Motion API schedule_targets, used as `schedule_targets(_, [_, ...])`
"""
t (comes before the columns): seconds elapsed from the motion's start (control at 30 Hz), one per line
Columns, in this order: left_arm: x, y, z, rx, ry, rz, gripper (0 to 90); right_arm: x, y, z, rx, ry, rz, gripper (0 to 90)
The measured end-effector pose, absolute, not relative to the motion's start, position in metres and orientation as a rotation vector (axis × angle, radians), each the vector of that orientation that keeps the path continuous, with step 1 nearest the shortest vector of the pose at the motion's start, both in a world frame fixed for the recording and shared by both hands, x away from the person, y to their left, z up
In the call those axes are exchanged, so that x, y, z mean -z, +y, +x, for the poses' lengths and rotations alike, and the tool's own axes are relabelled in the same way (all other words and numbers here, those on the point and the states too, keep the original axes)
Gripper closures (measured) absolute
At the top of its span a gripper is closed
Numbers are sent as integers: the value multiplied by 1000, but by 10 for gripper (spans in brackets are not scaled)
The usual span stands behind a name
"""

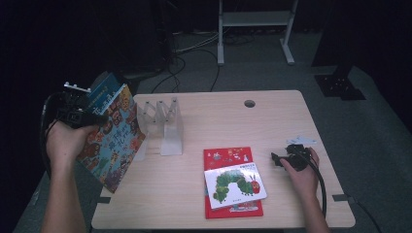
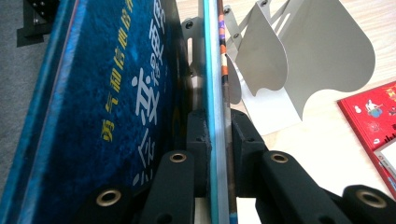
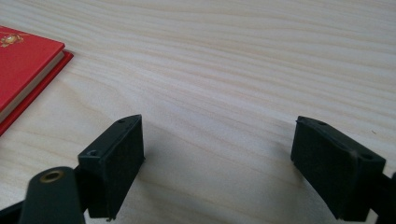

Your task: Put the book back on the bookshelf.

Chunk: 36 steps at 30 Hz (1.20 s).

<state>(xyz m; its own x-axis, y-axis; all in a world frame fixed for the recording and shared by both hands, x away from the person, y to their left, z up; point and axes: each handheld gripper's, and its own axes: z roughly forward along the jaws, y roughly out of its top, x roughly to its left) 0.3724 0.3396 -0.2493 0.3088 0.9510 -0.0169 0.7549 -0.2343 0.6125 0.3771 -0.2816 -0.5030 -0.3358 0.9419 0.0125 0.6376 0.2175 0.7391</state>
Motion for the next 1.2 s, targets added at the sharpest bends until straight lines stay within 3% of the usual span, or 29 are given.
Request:
schedule_targets(0.57, [220, 344, 361, -514, 1455, 2080, 796, 503, -282, 377, -918, 2055, 1457, 163])
schedule_targets(0.73, [202, 340, 353, -500, 1381, 2109, 863, 503, -282, 377, -919, 2055, 1458, 163])
schedule_targets(1.0, [217, 322, 354, -449, 1270, 2198, 897, 503, -282, 377, -919, 2056, 1456, 163])
schedule_targets(1.2, [236, 304, 357, -407, 1187, 2219, 853, 503, -280, 376, -907, 2037, 1478, 140])
